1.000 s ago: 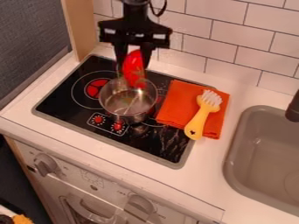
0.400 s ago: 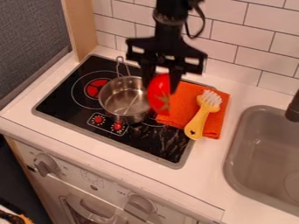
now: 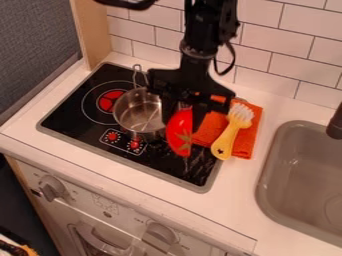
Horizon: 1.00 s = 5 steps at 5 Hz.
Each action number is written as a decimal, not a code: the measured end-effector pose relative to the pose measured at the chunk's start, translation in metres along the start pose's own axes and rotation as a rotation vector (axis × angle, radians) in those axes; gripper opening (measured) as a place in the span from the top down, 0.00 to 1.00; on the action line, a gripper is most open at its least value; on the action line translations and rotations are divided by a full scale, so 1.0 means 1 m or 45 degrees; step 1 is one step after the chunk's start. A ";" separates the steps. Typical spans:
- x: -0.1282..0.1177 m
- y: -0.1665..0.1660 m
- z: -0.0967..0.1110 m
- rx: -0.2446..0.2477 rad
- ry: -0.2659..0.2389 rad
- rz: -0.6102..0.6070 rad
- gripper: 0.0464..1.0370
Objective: Take the tomato and put at the bottom of the silver saucepan
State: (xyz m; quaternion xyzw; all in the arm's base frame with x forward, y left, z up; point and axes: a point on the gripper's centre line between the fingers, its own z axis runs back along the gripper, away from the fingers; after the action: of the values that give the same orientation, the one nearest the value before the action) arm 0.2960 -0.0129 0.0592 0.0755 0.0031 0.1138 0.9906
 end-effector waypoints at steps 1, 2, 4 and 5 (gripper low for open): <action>-0.009 0.003 -0.016 0.050 0.088 -0.001 0.60; -0.014 0.000 -0.032 0.055 0.138 -0.007 0.51; -0.013 0.000 -0.034 0.059 0.140 -0.008 0.02; -0.005 0.002 -0.004 0.019 0.021 0.028 0.03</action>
State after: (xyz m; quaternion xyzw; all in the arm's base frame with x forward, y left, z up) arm 0.2910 -0.0110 0.0550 0.0820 0.0112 0.1251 0.9887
